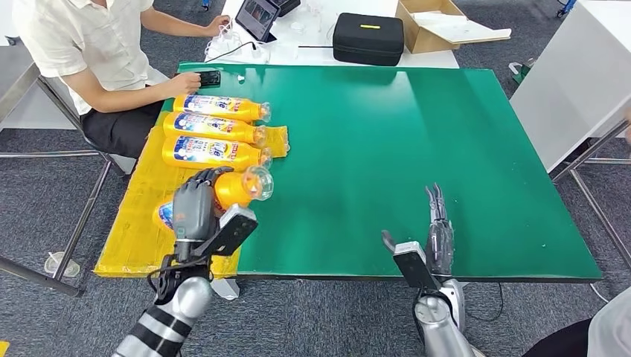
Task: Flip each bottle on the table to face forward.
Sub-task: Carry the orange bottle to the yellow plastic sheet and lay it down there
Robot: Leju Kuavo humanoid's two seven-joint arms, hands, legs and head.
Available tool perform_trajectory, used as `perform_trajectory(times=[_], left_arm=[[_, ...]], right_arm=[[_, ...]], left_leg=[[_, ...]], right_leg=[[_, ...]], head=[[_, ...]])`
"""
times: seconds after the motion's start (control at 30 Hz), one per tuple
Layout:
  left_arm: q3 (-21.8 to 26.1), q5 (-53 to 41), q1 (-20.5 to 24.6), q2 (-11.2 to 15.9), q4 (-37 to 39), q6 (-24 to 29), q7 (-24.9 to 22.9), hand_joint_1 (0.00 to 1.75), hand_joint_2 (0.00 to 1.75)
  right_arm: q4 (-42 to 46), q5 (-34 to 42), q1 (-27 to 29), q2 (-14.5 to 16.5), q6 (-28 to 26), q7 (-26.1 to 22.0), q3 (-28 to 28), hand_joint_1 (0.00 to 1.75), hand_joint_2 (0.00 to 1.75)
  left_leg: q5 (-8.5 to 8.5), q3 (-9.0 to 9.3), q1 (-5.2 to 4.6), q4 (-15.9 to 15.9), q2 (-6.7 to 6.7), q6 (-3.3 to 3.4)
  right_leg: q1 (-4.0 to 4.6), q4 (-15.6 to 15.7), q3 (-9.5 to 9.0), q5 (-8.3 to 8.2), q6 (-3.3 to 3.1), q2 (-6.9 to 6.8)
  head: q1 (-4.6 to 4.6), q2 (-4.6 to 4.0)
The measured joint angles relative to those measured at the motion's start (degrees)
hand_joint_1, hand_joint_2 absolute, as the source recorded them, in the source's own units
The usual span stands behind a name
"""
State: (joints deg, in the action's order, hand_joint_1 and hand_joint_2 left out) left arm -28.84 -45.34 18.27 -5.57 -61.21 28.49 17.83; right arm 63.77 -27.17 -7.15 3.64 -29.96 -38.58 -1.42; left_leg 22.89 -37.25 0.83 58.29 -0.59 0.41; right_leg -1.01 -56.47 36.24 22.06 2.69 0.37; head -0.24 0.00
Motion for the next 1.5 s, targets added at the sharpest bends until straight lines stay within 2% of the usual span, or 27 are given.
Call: perform_trajectory(times=[0.13,0.23,0.3,0.37,0.43,0.5,0.53,0.77,1.1,1.3,1.43,1.5], left_arm=[[0.1,-0.9,5.1,0.0,8.9,-7.2,-2.2,1.75,1.75],[0.1,-1.1,7.5,0.0,13.4,-9.8,-2.6,1.74,1.75],[0.1,-1.0,8.8,0.0,16.2,-11.9,-2.8,1.63,1.75],[0.2,-0.7,10.0,0.0,18.9,-14.0,-2.9,1.1,1.75],[0.2,-0.7,11.2,0.0,21.1,-15.2,-2.8,0.41,1.75],[0.2,-0.9,12.4,0.1,23.4,-16.3,-2.5,0.08,1.75],[0.2,-1.0,12.9,0.1,24.5,-17.0,-2.4,0.02,1.75],[1.0,-0.3,14.2,0.6,30.3,-21.5,-2.5,0.0,1.75],[1.1,-0.1,15.1,0.9,33.3,-22.7,-2.5,0.0,1.75],[1.2,0.3,14.8,0.8,33.3,-19.3,-0.3,0.0,1.75],[2.2,3.5,12.3,-0.4,29.4,-13.3,4.1,0.0,1.75],[2.8,6.6,10.4,-1.4,25.8,-11.9,6.9,0.0,1.75]], right_arm=[[-0.9,0.4,-0.7,1.0,1.4,-1.0,0.0,0.0,1.75],[-1.5,0.7,-0.9,1.4,1.9,-1.2,-0.1,0.0,1.75],[-1.8,1.1,-1.0,1.5,2.3,-1.3,-0.1,0.0,1.75],[-2.1,1.6,-1.1,1.6,2.6,-1.3,-0.1,0.0,1.75],[-2.4,2.0,-1.2,1.7,2.5,-1.3,-0.1,0.0,1.75],[-2.7,2.1,-1.2,1.7,2.1,-1.3,-0.4,0.0,1.75],[-2.8,2.2,-1.2,1.6,1.9,-1.3,-0.6,0.0,1.75],[-3.6,3.7,-1.5,1.3,1.3,-1.3,-2.4,0.0,1.75],[-4.9,5.2,-2.1,1.0,1.3,-1.4,-3.4,0.0,1.75],[-5.5,6.1,-2.2,0.8,1.2,-1.4,-3.7,0.0,1.75],[-5.5,7.2,-2.0,0.6,0.7,-1.4,-3.9,0.0,1.75],[-5.5,7.6,-1.7,0.6,0.4,-1.4,-4.1,0.0,1.75]], left_leg=[[-0.01,-0.01,0.0,0.0,0.01,0.0],[-0.01,-0.04,0.0,0.0,-0.01,0.0],[0.0,-0.05,0.0,0.0,-0.02,0.0],[0.01,-0.06,0.0,0.0,-0.02,-0.01],[0.02,-0.05,0.0,0.0,-0.01,-0.01],[0.02,-0.04,0.0,0.0,-0.01,-0.01],[0.02,-0.04,0.0,0.0,-0.01,-0.01],[-0.01,-0.02,0.02,0.0,0.01,-0.02],[0.0,-0.02,0.01,0.0,-0.02,-0.02],[-0.04,0.01,0.02,0.0,0.0,-0.05],[-0.03,-0.02,0.01,0.0,-0.03,-0.05],[0.0,-0.03,-0.01,0.0,-0.03,-0.03]], right_leg=[[-0.01,0.0,0.0,-0.01,0.01,0.0],[-0.01,0.0,0.01,0.0,0.01,0.0],[0.0,0.0,0.02,0.01,0.01,0.0],[0.0,0.0,0.02,0.01,0.01,0.0],[0.0,0.0,0.02,0.02,0.0,0.0],[0.0,0.0,0.01,0.02,-0.01,0.0],[0.0,0.0,0.01,0.02,-0.01,0.0],[0.01,0.0,0.01,0.0,0.0,0.0],[0.0,0.0,-0.02,0.01,-0.01,0.0],[0.01,0.0,-0.01,-0.02,-0.02,0.0],[0.0,0.0,0.0,-0.01,0.0,-0.01],[-0.02,0.0,0.0,0.01,0.01,0.0]], head=[[-0.01,0.0],[0.01,0.0],[0.01,0.0],[0.01,0.01],[0.01,0.01],[0.0,0.0],[-0.01,0.0],[-0.01,0.0],[-0.02,0.0],[-0.02,0.01],[-0.01,0.0],[0.01,0.01]])
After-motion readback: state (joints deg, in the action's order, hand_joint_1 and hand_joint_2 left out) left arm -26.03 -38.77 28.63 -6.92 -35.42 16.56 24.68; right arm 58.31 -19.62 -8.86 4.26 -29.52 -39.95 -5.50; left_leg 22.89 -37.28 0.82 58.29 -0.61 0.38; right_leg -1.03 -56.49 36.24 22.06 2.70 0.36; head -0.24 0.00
